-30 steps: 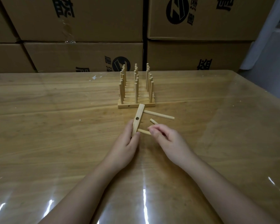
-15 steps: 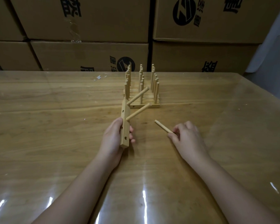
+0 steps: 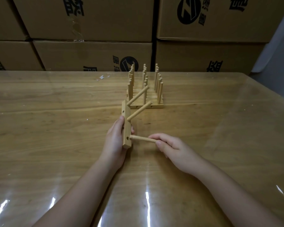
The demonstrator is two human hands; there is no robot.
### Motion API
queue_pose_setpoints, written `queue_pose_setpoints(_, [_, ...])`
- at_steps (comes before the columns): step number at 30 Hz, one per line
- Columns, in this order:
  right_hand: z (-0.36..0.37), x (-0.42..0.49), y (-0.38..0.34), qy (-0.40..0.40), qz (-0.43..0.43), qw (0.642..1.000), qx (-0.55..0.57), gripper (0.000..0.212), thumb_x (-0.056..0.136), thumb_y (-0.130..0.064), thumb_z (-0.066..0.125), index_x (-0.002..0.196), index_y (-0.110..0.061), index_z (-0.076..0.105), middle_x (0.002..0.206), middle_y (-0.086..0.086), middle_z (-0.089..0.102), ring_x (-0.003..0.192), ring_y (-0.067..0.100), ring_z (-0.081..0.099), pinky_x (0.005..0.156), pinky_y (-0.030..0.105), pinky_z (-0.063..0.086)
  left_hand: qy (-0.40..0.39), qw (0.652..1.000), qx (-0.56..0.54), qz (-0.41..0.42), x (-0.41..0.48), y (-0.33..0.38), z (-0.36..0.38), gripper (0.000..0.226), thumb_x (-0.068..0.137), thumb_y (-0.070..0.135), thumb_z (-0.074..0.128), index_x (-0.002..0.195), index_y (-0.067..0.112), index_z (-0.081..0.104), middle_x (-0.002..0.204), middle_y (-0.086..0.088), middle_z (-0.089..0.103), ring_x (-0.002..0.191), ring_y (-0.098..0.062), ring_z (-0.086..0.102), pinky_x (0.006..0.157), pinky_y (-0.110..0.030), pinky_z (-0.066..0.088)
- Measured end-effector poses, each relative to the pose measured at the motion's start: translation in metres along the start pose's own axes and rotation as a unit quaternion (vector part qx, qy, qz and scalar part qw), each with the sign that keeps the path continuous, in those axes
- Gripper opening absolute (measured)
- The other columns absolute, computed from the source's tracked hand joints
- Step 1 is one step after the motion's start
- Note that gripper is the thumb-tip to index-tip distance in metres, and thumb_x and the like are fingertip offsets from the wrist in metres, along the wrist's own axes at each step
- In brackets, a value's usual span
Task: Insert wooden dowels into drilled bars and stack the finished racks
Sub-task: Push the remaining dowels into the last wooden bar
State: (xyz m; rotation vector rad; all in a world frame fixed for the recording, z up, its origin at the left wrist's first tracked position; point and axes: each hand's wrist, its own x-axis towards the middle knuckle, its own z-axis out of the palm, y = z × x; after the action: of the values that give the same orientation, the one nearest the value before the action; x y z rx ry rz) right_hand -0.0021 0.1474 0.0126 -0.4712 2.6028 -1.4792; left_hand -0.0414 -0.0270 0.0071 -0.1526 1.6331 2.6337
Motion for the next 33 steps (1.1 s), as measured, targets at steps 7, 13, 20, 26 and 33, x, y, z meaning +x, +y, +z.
queue_pose_setpoints(7, [0.008, -0.002, -0.012, 0.045, -0.061, 0.993, -0.089, 0.021, 0.097, -0.021, 0.047, 0.108, -0.020, 0.065, 0.092, -0.018, 0.058, 0.090, -0.004, 0.051, 0.078, 0.014, 0.039, -0.002, 1.000, 0.018, 0.021, -0.001, 0.000, 0.002, 0.022, 0.098, 0.025, 0.046, 0.084, 0.016, 0.061, 0.058, 0.001, 0.054, 0.050, -0.008, 0.048, 0.046, -0.018, 0.040])
queue_pose_setpoints(13, [0.006, -0.005, -0.018, 0.096, -0.143, 0.949, -0.265, 0.023, 0.095, -0.020, 0.050, 0.108, -0.011, 0.067, 0.087, 0.005, 0.060, 0.085, 0.021, 0.053, 0.072, 0.035, 0.045, 0.029, 0.999, 0.029, 0.035, -0.003, 0.000, 0.004, 0.027, 0.096, 0.026, 0.050, 0.074, 0.014, 0.060, 0.054, 0.005, 0.056, 0.046, -0.005, 0.052, 0.044, -0.014, 0.042])
queue_pose_setpoints(20, [0.004, -0.009, -0.028, 0.167, -0.183, 0.899, -0.362, 0.032, 0.092, -0.024, 0.040, 0.092, -0.011, 0.070, 0.069, 0.003, 0.049, 0.064, 0.018, 0.045, 0.046, 0.028, 0.032, 0.023, 0.996, 0.063, 0.064, -0.004, -0.004, 0.007, 0.029, 0.100, 0.027, 0.044, 0.078, 0.017, 0.060, 0.053, 0.008, 0.059, 0.048, -0.002, 0.055, 0.046, -0.014, 0.044])
queue_pose_setpoints(26, [0.005, -0.010, -0.031, 0.181, -0.191, 0.882, -0.391, 0.028, 0.089, -0.020, 0.044, 0.089, -0.013, 0.071, 0.068, 0.003, 0.049, 0.063, 0.019, 0.046, 0.054, 0.025, 0.027, 0.031, 0.988, 0.118, 0.091, -0.002, -0.012, 0.007, 0.028, 0.099, 0.028, 0.045, 0.079, 0.018, 0.062, 0.060, 0.009, 0.062, 0.058, -0.003, 0.058, 0.058, -0.021, 0.047])
queue_pose_setpoints(33, [0.009, -0.011, -0.032, 0.140, -0.168, 0.919, -0.329, 0.022, 0.092, -0.013, 0.047, 0.089, -0.009, 0.069, 0.072, 0.005, 0.051, 0.067, 0.018, 0.043, 0.049, 0.030, 0.036, 0.037, 0.985, 0.135, 0.101, -0.004, -0.012, 0.007, 0.030, 0.100, 0.026, 0.045, 0.074, 0.018, 0.059, 0.058, 0.009, 0.057, 0.057, -0.005, 0.054, 0.055, -0.018, 0.045])
